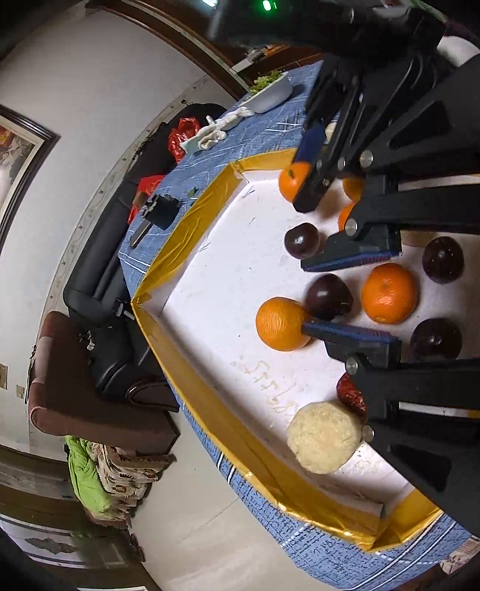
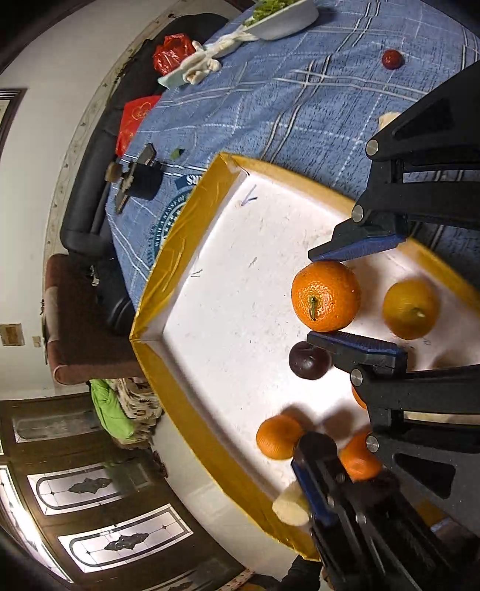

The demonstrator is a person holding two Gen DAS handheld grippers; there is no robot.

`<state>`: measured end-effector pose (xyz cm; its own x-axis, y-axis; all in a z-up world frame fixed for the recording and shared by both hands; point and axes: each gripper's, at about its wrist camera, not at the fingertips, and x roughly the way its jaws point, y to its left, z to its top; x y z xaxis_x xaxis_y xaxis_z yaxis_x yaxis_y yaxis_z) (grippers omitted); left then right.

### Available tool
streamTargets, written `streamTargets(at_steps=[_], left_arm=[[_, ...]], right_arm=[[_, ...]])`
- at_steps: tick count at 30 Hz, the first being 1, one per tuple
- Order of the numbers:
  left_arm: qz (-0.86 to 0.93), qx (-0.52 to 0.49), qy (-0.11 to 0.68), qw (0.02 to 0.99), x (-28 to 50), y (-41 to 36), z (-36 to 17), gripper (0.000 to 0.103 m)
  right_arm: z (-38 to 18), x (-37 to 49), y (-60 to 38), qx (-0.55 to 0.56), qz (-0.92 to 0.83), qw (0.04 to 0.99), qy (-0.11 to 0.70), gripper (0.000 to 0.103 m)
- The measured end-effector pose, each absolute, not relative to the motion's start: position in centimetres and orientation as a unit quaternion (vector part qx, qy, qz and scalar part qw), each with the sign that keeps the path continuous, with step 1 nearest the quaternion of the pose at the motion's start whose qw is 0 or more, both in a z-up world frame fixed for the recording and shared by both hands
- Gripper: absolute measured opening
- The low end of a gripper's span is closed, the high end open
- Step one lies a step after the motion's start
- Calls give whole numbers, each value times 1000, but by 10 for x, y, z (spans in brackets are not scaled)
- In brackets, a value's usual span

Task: Organize fruits
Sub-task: 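Carry the plum and tangerine into the tray and open both tools, then move both tools back toward the red date and white slice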

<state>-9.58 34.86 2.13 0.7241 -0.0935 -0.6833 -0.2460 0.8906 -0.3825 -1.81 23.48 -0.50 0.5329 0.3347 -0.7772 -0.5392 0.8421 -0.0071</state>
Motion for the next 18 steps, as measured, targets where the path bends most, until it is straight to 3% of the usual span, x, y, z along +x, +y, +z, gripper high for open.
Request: streamTargets(at_steps=[2,3,6,9,11,12,18], left_arm=[[47,-236,365,899,-97,352,22,53],[49,-240,362,899,-97,354,22,56],[49,-243,353,902,-99,356,24,59],[48,-242,348,905,-100,355,27,69],[50,-241,346,906,-100,355,30,73],[50,-240,345,906,-101,354,31,73],[74,-219,345,910,-104,347,38,81]], right_arm=[[-9,-13,235,-116,252,864,420,42],[-10,-12,236,-113,252,864,422,42],[-11,-11,235,-104,251,863,426,42],[-10,-13,234,-101,253,863,425,44],[-7,-14,233,-99,253,867,417,63],[-4,-16,233,-98,252,871,410,65],[12,-29,227,-102,252,883,382,65]])
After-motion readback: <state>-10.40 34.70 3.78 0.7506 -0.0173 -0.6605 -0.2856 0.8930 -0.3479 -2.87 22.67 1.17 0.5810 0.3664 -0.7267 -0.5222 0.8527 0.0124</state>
